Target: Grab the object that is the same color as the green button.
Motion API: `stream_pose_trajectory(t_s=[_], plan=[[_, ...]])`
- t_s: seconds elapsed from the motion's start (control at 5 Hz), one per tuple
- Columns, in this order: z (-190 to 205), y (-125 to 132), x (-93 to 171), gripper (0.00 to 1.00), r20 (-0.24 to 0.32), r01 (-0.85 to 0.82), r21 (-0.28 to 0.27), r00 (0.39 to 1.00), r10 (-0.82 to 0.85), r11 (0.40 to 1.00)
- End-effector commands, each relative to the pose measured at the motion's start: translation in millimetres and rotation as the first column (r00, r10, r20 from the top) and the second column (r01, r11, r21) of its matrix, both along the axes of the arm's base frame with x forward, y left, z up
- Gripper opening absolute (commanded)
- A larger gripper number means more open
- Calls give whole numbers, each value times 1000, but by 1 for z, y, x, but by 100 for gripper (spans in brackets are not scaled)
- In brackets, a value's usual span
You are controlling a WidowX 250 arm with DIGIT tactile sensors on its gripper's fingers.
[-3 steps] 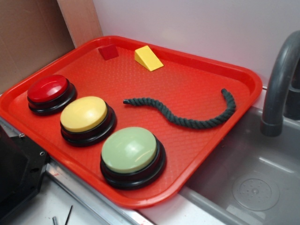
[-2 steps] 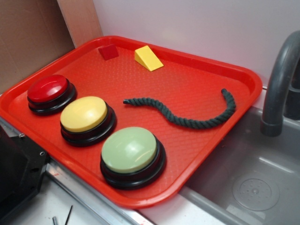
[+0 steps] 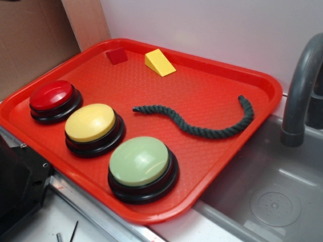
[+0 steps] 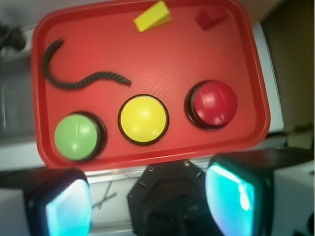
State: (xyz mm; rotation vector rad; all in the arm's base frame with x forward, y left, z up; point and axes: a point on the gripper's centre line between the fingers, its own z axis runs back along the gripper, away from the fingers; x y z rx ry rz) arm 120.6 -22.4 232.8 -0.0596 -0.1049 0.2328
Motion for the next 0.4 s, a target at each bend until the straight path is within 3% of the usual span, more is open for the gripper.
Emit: stream_pose_trajectory(t_s=[0.0, 0.2], plan=[[-22, -17, 23, 100, 17, -361, -1, 932, 361, 932], [-54, -24, 60, 100, 78, -559, 27, 828, 556, 829]])
